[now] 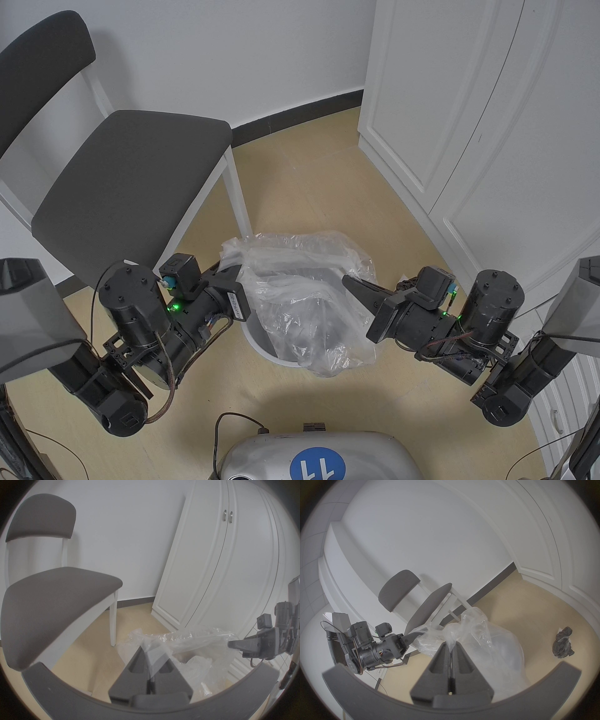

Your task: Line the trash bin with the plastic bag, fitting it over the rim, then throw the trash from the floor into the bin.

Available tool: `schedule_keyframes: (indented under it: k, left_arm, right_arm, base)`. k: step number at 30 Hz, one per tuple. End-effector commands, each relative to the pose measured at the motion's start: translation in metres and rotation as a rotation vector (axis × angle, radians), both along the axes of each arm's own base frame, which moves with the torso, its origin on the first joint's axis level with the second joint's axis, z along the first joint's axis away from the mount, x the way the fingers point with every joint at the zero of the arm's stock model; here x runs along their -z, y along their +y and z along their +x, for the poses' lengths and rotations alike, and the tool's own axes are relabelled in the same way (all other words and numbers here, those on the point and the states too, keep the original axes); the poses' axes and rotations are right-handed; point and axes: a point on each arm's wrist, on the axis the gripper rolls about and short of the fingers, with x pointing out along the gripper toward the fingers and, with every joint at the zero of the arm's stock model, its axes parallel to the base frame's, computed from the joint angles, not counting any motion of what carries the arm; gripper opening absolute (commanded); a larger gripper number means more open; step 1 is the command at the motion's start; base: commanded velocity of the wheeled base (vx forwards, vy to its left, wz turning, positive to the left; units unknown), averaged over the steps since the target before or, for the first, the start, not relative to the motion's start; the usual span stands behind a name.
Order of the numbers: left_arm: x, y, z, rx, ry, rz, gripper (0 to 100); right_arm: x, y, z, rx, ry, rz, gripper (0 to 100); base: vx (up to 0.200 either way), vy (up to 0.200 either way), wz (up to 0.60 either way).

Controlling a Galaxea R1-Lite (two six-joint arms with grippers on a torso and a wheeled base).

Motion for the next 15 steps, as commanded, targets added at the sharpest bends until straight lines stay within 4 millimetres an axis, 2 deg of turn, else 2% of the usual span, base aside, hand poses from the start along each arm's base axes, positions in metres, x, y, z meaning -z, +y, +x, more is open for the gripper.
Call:
schedule_keyframes:
  k: [1, 4, 8, 15]
  left_arm:
    - [-0.025, 0.008, -0.015, 0.008, -0.063, -0.04, 0]
    - [-0.031, 0.011, -0.02, 0.008, -0.082, -0.043, 0]
    - [-0.026, 0.01, -0.018, 0.008, -0.067, -0.031, 0]
    - [0.008, 0.006, 0.001, -0.017, 0.025, 0.023, 0]
  right_arm:
    - [-0.024, -0.01, -0.014, -0.004, -0.061, 0.047, 0]
    - [-0.03, -0.012, -0.02, -0.01, -0.074, 0.058, 0]
    - [-0.022, -0.01, -0.018, -0.013, -0.052, 0.041, 0]
    - [0.006, 0.0, -0.007, -0.018, 0.016, -0.011, 0]
  base:
    - [0.0, 0.0, 0.0]
    - [0.0, 0.0, 0.0]
    - [0.0, 0.0, 0.0]
    - [0.0, 0.0, 0.0]
